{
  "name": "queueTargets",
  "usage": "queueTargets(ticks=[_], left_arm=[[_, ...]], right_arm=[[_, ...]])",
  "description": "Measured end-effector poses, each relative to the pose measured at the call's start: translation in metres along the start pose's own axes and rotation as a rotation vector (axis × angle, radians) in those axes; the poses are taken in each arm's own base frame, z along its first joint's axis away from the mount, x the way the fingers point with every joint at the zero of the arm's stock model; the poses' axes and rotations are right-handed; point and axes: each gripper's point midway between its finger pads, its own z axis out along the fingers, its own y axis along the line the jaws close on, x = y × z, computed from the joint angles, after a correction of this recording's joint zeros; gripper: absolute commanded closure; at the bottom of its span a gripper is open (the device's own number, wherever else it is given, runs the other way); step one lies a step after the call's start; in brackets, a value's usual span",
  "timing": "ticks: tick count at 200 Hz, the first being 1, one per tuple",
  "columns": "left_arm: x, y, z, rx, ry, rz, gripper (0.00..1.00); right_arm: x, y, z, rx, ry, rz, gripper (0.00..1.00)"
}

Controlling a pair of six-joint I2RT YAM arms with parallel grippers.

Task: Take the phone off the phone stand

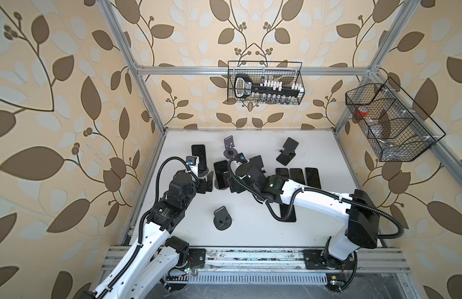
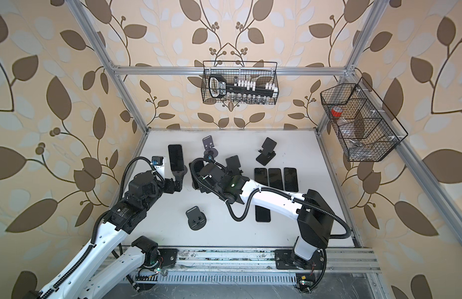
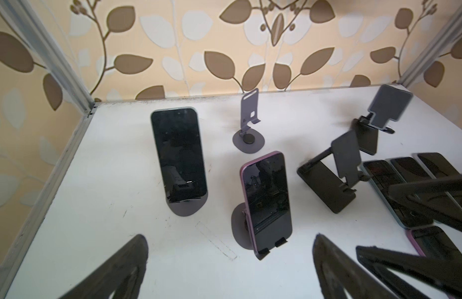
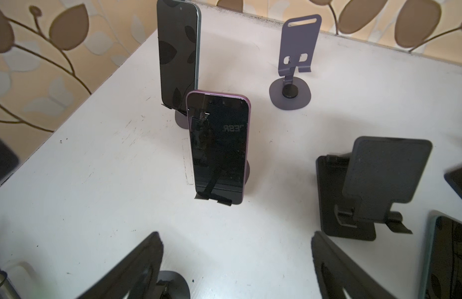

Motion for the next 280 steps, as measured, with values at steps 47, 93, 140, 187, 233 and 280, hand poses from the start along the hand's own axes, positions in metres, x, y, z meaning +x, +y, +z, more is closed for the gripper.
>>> queueTargets(ticks=[47, 93, 140, 187, 233, 280], left_arm=[[0.000, 0.019, 0.004, -0.058, 0.006, -0.062, 0.01], [-0.002, 0.019, -0.004, -0.055, -0.010, -0.066, 0.01], [-0.006, 0.019, -0.009, -0.047, -0.031, -0.068, 0.01], [-0.005, 0.018, -0.009, -0.046, -0.027, -0.068, 0.01], [-0.005, 0.018, -0.009, -0.045, -0.027, -0.068, 0.01], [-0.005, 0.018, -0.009, -0.043, -0.026, -0.068, 0.01]], right_arm=[[-0.010, 0.014, 0.027, -0.001, -0.028, 0.009, 0.03], [-0.012, 0.023, 0.055, 0.022, -0.047, 0.014, 0.01], [-0.014, 0.018, 0.069, 0.081, -0.077, 0.022, 0.00], [-0.011, 0.012, 0.077, 0.124, -0.088, 0.022, 0.00], [-0.007, 0.009, 0.084, 0.151, -0.087, 0.026, 0.00], [-0.012, 0.009, 0.085, 0.160, -0.103, 0.033, 0.00]])
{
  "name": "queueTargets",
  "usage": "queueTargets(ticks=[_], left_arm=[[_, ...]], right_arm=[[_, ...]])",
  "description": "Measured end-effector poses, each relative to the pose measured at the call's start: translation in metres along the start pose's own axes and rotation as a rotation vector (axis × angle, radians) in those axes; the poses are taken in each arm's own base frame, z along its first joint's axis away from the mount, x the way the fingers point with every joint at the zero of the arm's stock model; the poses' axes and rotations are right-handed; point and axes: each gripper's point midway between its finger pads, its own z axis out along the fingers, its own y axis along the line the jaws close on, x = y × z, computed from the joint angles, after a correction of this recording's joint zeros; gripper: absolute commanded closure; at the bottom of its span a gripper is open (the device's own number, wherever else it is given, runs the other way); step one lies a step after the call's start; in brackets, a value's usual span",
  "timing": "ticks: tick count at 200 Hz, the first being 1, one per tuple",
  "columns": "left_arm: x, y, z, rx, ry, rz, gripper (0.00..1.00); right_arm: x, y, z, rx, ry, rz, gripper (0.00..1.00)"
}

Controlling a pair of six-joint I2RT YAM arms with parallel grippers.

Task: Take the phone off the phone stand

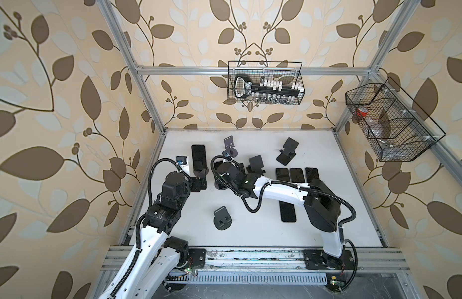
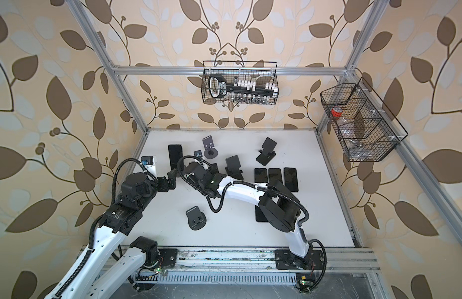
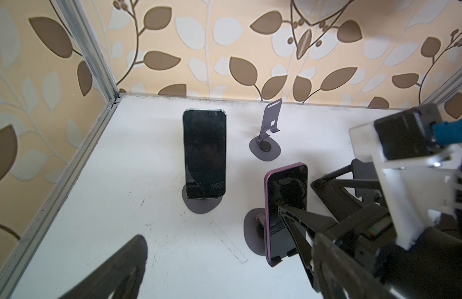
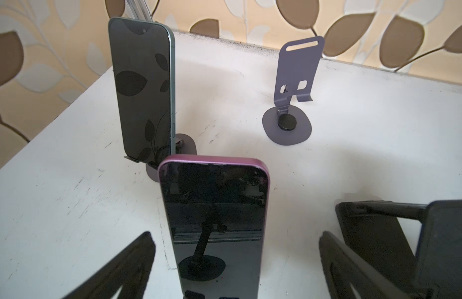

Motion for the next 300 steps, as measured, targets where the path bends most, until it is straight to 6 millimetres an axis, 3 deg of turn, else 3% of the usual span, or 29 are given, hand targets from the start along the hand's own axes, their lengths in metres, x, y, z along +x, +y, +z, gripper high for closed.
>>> queueTargets(ticks=[90, 160, 212, 300], left_arm=[[0.005, -0.011, -0.002, 0.069, 0.023, -0.046, 0.01], [0.036, -0.021, -0.014, 0.147, 0.129, -0.077, 0.01], [0.052, -0.016, -0.025, 0.138, 0.155, -0.073, 0.01], [0.054, -0.008, -0.024, 0.097, 0.158, -0.063, 0.01]], right_arm=[[0.004, -0.001, 0.005, 0.018, 0.000, -0.004, 0.00], [0.004, 0.000, 0.007, 0.023, -0.004, -0.009, 0.00], [0.004, 0.002, 0.004, 0.030, -0.007, -0.009, 0.00], [-0.002, 0.007, 0.002, 0.010, -0.010, -0.001, 0.00]])
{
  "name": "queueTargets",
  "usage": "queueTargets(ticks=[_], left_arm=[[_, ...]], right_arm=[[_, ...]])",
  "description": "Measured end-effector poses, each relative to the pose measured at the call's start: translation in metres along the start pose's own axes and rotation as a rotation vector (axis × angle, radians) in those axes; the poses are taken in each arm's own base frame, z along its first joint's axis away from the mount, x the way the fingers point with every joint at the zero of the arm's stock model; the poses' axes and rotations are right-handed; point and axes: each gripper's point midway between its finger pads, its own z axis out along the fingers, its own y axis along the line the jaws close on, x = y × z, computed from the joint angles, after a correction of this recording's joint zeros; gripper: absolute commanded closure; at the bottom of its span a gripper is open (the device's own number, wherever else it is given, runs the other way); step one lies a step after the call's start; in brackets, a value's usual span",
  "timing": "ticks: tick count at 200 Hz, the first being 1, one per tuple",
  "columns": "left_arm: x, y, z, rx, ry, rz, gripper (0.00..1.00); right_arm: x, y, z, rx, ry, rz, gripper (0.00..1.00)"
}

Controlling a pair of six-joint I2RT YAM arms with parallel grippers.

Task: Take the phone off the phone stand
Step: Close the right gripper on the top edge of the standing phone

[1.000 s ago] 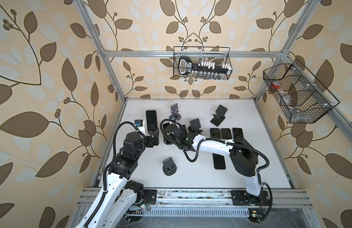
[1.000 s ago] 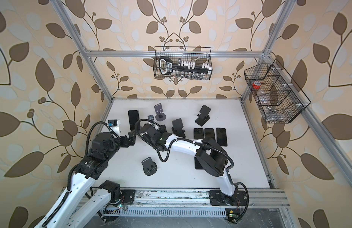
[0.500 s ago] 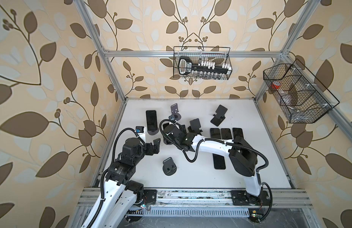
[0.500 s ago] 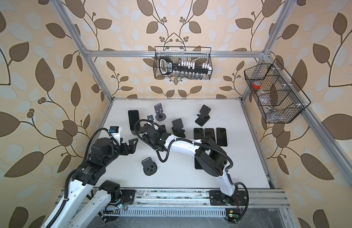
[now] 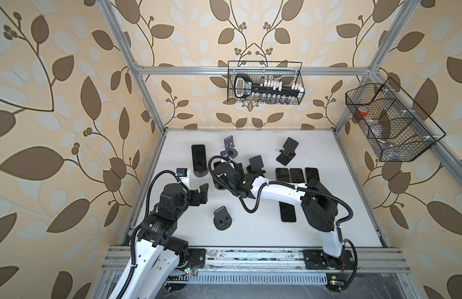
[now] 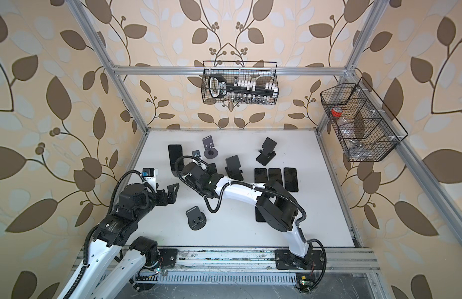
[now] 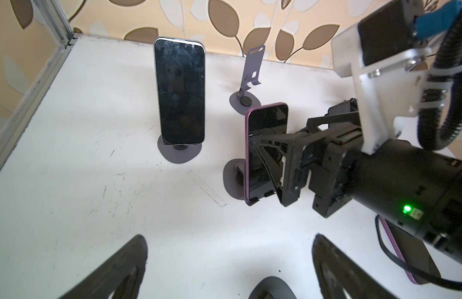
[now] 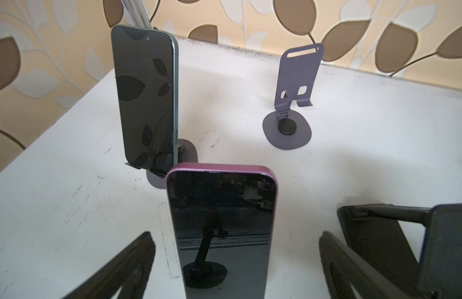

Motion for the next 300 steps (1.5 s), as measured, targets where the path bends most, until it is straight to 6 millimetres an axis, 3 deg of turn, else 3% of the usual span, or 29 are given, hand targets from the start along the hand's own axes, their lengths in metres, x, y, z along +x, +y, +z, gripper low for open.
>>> queueTargets(ticks=[104, 179, 300], left_arm=[[0.002, 0.002, 0.001, -0.014, 0.011, 0.000, 0.01], [0.002, 0.002, 0.001, -0.013, 0.009, 0.000, 0.01], [-0.001, 0.002, -0.002, -0.008, -0.009, 0.000, 0.01]], right_arm=[[-0.005, 0.017, 0.009, -0.042, 0.001, 0.011, 0.00], [0.006, 0.018, 0.018, -0.031, 0.021, -0.004, 0.00], [-0.003, 0.022, 0.019, -0.038, 0.005, 0.016, 0.00]])
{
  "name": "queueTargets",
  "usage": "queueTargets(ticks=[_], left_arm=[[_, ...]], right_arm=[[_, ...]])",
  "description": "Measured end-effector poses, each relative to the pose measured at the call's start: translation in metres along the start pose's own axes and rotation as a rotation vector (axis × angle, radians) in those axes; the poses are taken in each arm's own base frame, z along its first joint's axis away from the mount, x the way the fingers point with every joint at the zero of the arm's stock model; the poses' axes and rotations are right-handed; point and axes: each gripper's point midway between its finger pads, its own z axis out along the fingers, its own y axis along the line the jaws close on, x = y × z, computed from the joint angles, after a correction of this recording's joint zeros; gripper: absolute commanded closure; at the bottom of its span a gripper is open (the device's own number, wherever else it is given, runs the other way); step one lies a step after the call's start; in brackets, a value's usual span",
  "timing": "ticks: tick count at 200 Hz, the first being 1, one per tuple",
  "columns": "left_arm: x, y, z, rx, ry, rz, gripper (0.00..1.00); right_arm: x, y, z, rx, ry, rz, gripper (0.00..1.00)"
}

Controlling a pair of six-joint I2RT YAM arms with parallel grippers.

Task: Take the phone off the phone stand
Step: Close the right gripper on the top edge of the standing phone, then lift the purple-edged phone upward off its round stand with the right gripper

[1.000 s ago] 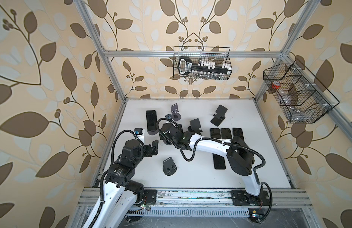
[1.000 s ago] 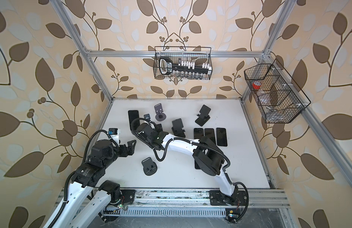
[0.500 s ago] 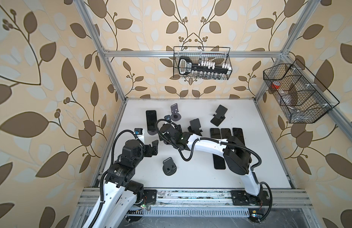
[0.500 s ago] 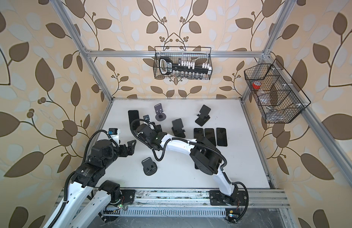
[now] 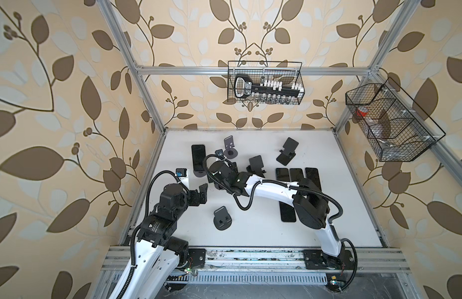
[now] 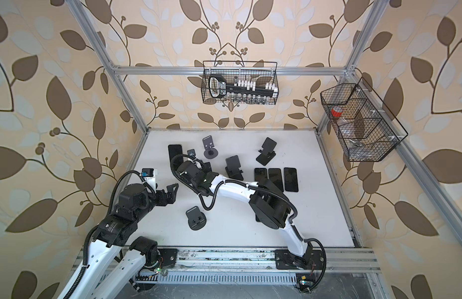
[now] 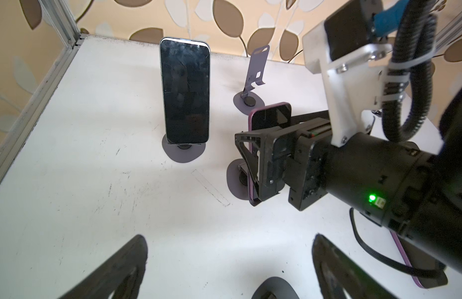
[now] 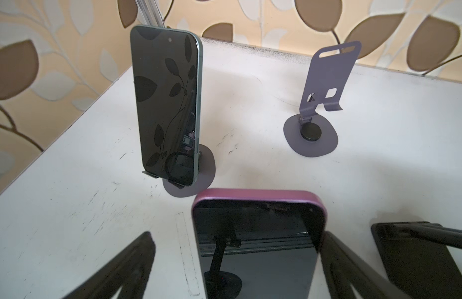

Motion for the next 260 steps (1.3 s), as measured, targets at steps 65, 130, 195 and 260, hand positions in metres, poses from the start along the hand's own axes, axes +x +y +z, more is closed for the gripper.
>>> queueTargets(ticks=[65, 130, 195, 260], left_arm=[[-0.002, 0.000, -0.002, 0.003, -0.012, 0.000, 0.01], [-0.002, 0.000, -0.003, 0.004, -0.013, -0.001, 0.01], [-0.004, -0.001, -0.006, 0.007, -0.030, -0.001, 0.01], [-0.004, -0.001, -0.006, 0.007, -0.029, -0.001, 0.01]], right_arm=[[0.000, 0.000, 0.000, 0.000, 0.000, 0.013, 0.02], [0.006, -0.002, 0.001, 0.005, 0.009, 0.017, 0.05], [0.020, -0.010, 0.005, 0.022, 0.037, -0.002, 0.06], [0.024, -0.018, 0.010, 0.023, 0.055, 0.002, 0.12]])
